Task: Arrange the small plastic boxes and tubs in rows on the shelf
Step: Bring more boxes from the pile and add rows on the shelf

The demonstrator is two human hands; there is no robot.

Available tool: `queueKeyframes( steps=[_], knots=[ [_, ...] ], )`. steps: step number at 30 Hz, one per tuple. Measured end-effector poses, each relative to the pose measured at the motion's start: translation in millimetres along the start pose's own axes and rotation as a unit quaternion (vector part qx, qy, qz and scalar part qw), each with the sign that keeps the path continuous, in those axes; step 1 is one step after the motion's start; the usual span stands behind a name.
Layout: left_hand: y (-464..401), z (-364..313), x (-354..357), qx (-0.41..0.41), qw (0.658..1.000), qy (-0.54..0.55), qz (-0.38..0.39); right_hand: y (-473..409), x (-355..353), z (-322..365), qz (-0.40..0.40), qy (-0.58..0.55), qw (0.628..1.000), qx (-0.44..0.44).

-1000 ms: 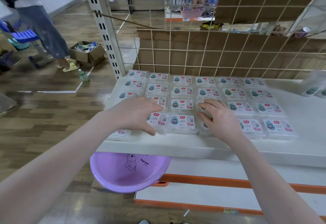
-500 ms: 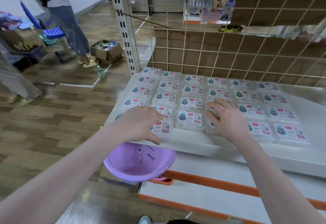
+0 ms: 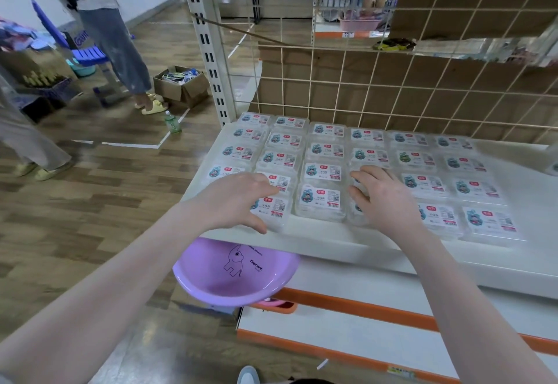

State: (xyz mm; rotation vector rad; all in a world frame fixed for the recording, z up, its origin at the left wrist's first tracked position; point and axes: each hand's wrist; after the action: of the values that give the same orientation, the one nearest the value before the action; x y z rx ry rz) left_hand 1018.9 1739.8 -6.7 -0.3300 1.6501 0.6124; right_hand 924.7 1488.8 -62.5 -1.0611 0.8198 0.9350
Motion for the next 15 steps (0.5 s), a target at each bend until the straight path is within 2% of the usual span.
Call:
queueKeyframes(
  steps=[11,15],
  knots=[
    [4,2,8,-0.017,0.999,-0.022,-0.015,-2,-3,-1,0.04,0.021,0.999,0.012],
    [11,1,17,-0.007,0.999,-0.01,-0.046,-5,-4,0,0.064,0.034,0.997,0.014]
  ],
)
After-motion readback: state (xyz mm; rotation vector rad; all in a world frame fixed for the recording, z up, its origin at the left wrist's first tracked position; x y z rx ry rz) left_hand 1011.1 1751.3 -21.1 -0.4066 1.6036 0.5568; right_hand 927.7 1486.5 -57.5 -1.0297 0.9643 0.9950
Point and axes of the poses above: each hand's wrist, its own y-axis away from the middle knuckle, its own x-axis out of the palm, z = x × y, and after that the axes turned 1 degree about x, right-handed
